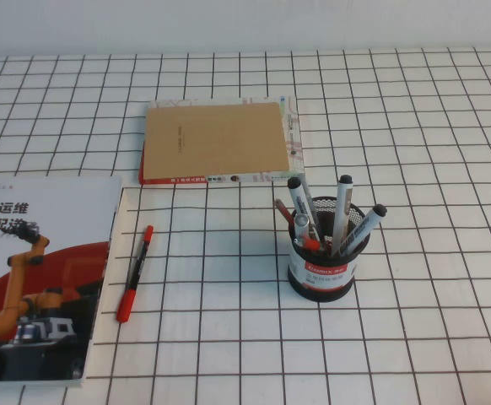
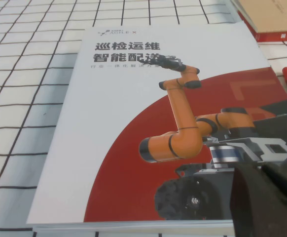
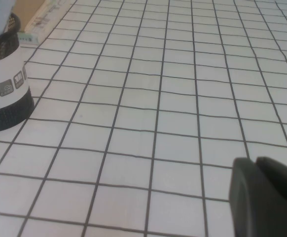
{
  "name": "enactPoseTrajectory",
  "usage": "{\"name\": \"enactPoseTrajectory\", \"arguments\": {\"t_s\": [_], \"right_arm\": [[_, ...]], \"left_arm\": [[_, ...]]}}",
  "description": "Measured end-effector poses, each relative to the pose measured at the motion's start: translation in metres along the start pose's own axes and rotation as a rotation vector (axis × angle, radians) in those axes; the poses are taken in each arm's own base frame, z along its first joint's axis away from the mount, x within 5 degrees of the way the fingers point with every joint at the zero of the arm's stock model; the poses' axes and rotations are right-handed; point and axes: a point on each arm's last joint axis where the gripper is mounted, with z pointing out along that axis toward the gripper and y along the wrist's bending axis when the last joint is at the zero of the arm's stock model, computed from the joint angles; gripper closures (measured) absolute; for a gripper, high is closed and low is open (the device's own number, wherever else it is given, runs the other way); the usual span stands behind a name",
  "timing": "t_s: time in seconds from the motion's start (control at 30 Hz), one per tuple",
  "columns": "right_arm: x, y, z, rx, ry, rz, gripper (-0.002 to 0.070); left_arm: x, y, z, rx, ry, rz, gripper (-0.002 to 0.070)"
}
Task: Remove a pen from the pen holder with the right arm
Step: 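Take a marker out of the pen holder and lay it on the table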
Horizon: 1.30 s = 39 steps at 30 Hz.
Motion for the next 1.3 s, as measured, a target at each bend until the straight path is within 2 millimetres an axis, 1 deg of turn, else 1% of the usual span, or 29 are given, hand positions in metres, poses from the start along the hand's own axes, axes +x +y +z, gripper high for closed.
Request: {"name": "enactPoseTrajectory", "arguments": {"t_s": [0.9, 1.03, 1.2, 1.3], "right_arm": [[0.000, 0.000, 0.000, -0.004, -0.003, 0.012, 0.0692], [-0.005, 0.002, 0.000, -0.029, -0.048, 0.105, 0.0692], [-0.018, 0.004, -0.002, -0.076, -0.186, 0.381, 0.0692], [-0.022, 0.002, -0.003, -0.078, -0.239, 0.463, 0.0692]], "left_arm": [[0.000, 0.000, 0.000, 0.000, 0.000, 0.000, 0.0679], [0.000, 0.000, 0.000, 0.000, 0.000, 0.000, 0.0679], [0.000, 0.000, 0.000, 0.000, 0.000, 0.000, 0.0679], [0.000, 0.000, 0.000, 0.000, 0.000, 0.000, 0.0679]]}}
